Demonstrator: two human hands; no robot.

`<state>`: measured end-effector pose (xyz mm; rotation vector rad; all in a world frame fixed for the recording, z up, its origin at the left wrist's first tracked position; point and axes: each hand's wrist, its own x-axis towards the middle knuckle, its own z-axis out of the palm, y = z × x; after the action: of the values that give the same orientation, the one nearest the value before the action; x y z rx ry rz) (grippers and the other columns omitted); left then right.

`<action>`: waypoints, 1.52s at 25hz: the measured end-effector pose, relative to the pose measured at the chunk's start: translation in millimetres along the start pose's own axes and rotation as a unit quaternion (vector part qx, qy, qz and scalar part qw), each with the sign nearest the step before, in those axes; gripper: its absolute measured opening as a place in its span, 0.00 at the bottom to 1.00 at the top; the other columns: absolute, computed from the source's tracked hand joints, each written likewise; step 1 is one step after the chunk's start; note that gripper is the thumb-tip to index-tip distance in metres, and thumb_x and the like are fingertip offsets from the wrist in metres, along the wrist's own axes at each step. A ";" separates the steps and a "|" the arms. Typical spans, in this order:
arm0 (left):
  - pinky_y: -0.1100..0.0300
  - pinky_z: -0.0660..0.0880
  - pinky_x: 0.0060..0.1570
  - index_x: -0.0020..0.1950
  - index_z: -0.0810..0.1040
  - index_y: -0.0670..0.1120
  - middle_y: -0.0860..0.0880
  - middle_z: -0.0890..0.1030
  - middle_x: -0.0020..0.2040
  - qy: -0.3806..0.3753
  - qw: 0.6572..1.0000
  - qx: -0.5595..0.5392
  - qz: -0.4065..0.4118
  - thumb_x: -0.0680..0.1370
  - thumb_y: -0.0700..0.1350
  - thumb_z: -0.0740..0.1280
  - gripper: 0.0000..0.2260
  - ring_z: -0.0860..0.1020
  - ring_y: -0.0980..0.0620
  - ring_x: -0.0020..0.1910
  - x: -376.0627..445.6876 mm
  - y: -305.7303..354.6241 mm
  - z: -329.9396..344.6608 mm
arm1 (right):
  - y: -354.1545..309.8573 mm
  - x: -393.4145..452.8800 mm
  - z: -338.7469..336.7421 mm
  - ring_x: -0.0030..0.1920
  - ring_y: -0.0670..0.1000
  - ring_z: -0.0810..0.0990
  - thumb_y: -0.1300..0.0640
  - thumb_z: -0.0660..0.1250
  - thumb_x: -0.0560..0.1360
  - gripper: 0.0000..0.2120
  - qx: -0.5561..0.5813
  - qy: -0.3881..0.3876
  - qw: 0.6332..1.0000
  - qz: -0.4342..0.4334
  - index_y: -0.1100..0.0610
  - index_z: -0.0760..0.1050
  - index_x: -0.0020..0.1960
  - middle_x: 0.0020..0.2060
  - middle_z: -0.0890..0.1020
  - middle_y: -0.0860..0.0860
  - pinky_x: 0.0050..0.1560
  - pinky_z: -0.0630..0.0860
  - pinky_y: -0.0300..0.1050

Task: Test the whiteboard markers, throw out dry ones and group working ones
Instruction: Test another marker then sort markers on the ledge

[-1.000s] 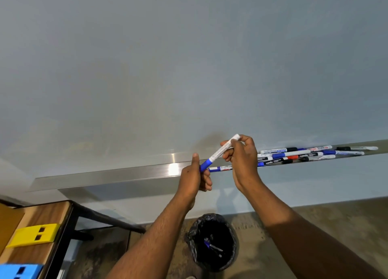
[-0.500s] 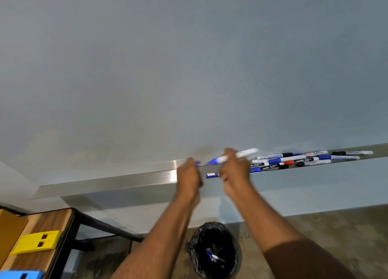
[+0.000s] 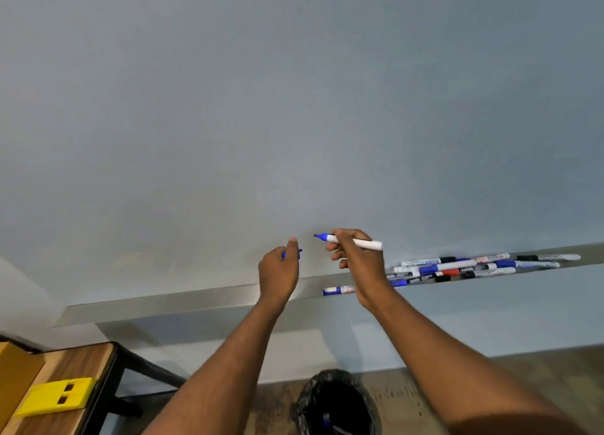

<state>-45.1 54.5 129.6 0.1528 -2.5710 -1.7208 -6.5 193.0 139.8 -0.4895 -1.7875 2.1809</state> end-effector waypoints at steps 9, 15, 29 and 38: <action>0.54 0.72 0.39 0.36 0.72 0.48 0.52 0.80 0.38 0.175 0.882 0.025 0.438 0.81 0.61 0.53 0.22 0.78 0.51 0.39 55.0 256.9 -112.1 | -231.9 24.2 55.8 0.48 0.48 0.85 0.57 0.66 0.78 0.08 -0.031 -0.071 0.893 -0.444 0.55 0.82 0.54 0.47 0.86 0.49 0.49 0.81 0.47; 0.60 0.67 0.44 0.43 0.72 0.47 0.47 0.76 0.45 0.243 0.831 -0.017 0.500 0.84 0.54 0.52 0.17 0.73 0.52 0.43 70.1 413.0 -184.2 | -404.7 38.9 107.3 0.50 0.45 0.83 0.45 0.66 0.74 0.14 -0.073 -0.031 0.815 -0.575 0.49 0.82 0.56 0.50 0.85 0.44 0.53 0.81 0.54; 0.55 0.71 0.52 0.45 0.71 0.49 0.47 0.75 0.49 0.131 0.906 -0.102 0.390 0.82 0.59 0.48 0.19 0.72 0.51 0.46 92.7 449.8 -204.8 | -512.0 46.8 147.9 0.47 0.50 0.83 0.45 0.64 0.77 0.15 -0.178 0.038 0.772 -0.610 0.49 0.80 0.59 0.50 0.84 0.48 0.50 0.82 0.53; 0.66 0.65 0.37 0.50 0.70 0.45 0.48 0.72 0.47 0.172 0.895 -0.050 0.409 0.83 0.57 0.49 0.18 0.69 0.57 0.38 88.5 436.1 -195.7 | -421.3 43.7 113.0 0.46 0.50 0.81 0.45 0.62 0.78 0.13 -0.294 0.072 0.752 -0.586 0.42 0.77 0.61 0.47 0.85 0.44 0.44 0.77 0.43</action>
<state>-140.3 30.1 605.6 -0.5086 -1.8557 -1.3236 -94.0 193.8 569.4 0.3323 -1.8430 0.6929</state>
